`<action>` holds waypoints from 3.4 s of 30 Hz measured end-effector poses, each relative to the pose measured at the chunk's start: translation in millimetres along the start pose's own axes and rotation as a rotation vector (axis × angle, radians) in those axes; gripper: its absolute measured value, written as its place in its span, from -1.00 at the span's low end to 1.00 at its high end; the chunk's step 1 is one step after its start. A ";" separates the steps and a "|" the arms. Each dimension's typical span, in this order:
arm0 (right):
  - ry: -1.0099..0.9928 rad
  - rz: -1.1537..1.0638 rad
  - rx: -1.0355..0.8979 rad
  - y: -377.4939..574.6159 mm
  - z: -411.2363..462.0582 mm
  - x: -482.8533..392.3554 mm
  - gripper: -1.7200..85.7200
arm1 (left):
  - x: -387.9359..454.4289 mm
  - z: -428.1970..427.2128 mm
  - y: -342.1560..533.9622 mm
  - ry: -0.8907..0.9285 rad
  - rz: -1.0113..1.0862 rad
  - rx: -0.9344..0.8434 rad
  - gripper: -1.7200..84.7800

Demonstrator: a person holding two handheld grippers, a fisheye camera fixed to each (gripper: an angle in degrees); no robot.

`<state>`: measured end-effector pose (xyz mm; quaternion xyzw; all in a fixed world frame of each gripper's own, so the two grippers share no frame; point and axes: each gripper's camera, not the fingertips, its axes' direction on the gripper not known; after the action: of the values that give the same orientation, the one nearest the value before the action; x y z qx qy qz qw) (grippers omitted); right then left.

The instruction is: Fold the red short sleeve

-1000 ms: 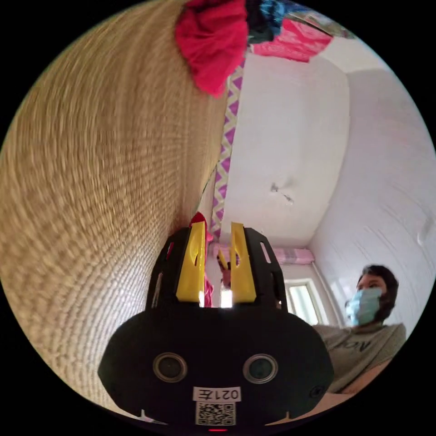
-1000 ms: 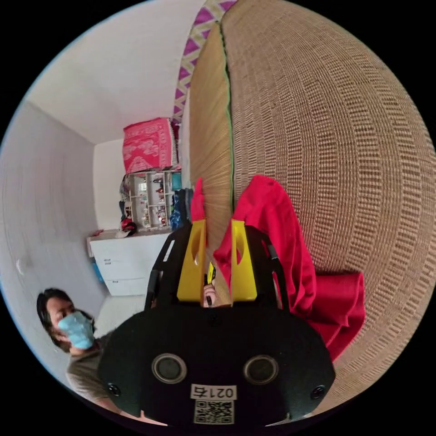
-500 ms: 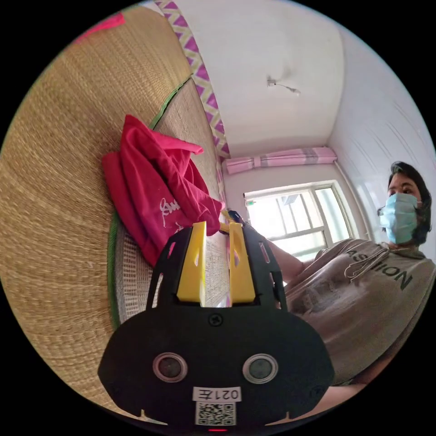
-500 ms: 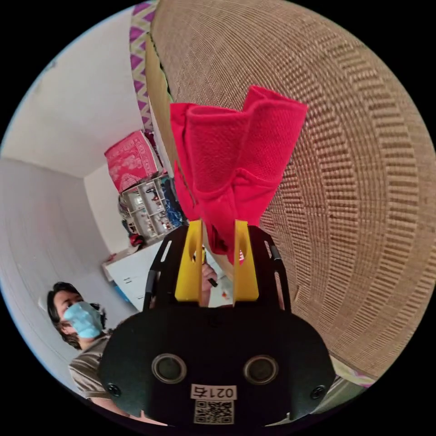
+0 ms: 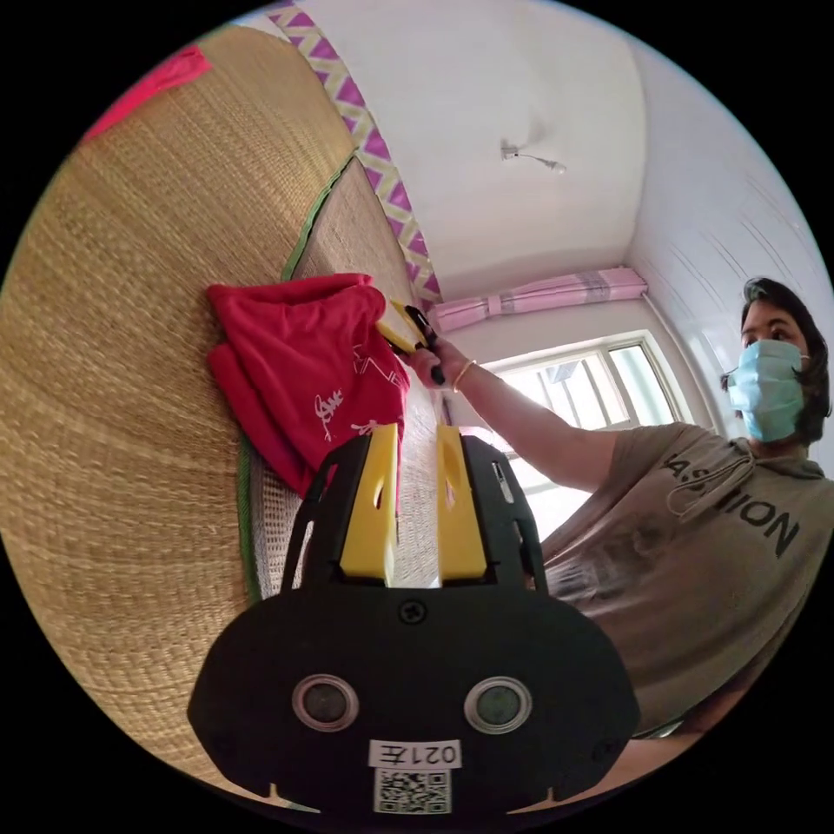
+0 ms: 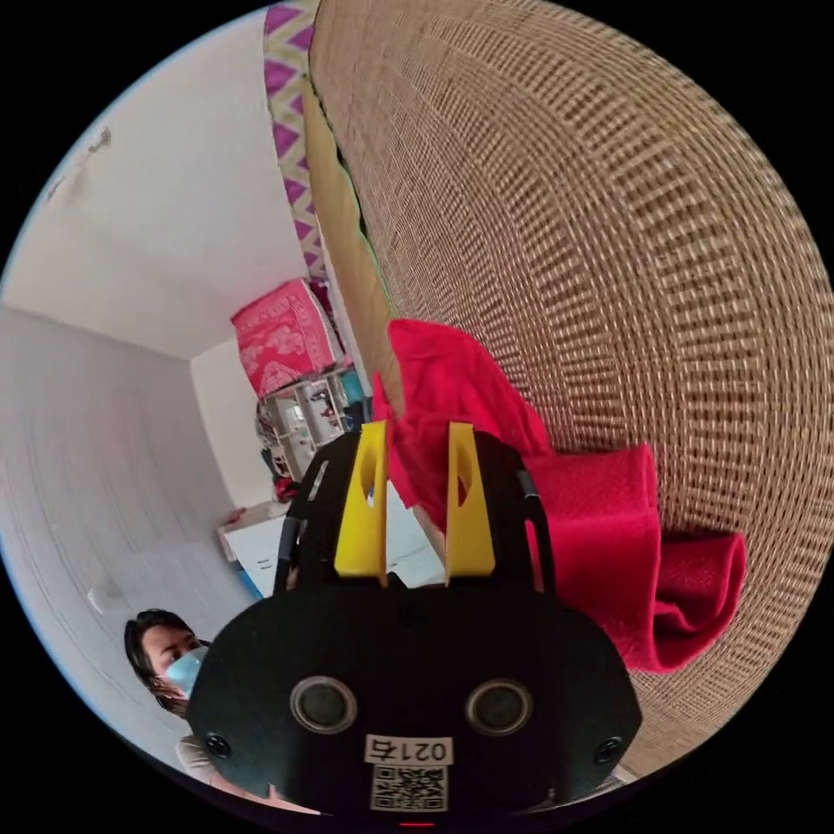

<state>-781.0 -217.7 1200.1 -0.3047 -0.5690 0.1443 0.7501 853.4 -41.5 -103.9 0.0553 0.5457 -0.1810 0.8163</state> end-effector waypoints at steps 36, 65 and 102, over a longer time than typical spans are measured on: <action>0.778 -0.338 -0.030 343.9 -10.0 7.9 -0.70 | -13.3 103.4 -254.2 -0.530 0.346 -0.218 -0.66; 0.365 0.030 0.126 319.4 -190.4 133.1 -0.86 | -120.9 245.4 -315.6 -0.192 -0.087 -0.459 -0.94; 1.136 -0.206 -0.017 277.9 -719.6 -4.6 -0.93 | -15.6 47.5 -112.0 -0.325 0.205 -0.427 -0.94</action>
<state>-68.7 -216.4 903.8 -0.2836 -0.1050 -0.1201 0.9456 849.7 -155.4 -58.8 -0.0925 0.4253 0.0150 0.9002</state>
